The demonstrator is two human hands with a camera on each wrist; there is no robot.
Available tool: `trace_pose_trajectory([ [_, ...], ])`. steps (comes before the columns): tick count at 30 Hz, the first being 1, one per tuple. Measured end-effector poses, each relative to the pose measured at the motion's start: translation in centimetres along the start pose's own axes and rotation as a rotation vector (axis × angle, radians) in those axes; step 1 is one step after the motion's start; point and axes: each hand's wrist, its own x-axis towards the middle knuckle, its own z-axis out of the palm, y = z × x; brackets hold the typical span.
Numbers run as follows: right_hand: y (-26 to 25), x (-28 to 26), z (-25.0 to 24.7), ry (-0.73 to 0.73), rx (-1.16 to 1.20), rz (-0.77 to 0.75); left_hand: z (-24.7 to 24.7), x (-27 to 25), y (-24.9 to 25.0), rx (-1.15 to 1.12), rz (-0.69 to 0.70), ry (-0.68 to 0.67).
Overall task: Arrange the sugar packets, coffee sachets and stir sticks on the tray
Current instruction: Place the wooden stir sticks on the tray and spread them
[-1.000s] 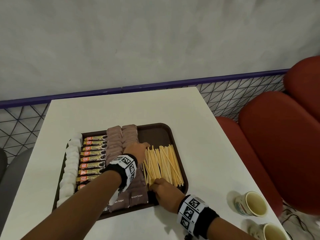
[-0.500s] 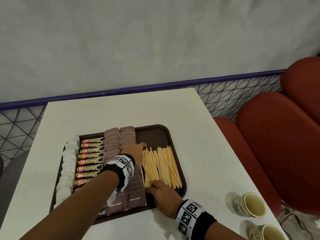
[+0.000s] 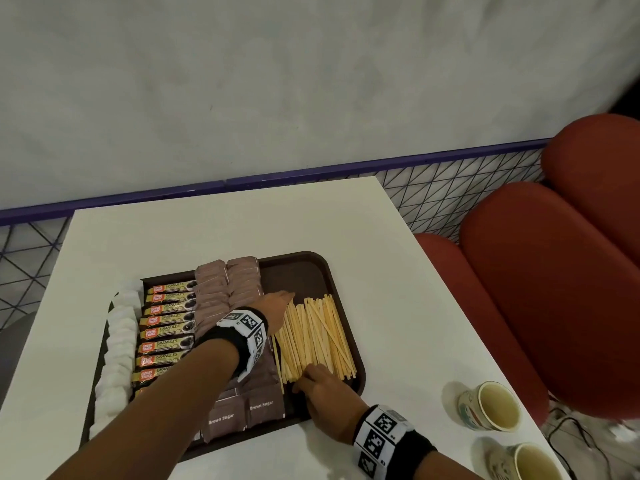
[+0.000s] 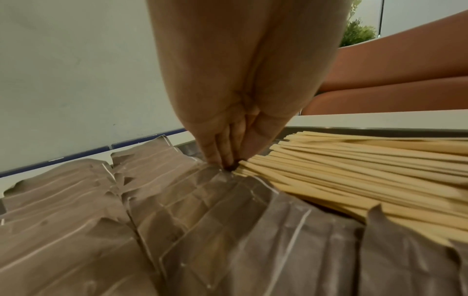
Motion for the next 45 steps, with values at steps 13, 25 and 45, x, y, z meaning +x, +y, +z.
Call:
trace_pose_trajectory([
  [13,-0.1,-0.5,0.0,0.222,0.032,0.022,-0.1,0.5,0.9,0.027,-0.05,-0.007],
  [25,0.6,-0.7,-0.1,0.296,0.043,0.173,0.0,1.2,2.2,0.039,0.048,-0.017],
  [45,1.2,-2.9,-1.3,0.056,-0.098,0.114,0.7,1.8,3.8,-0.074,0.111,0.009],
])
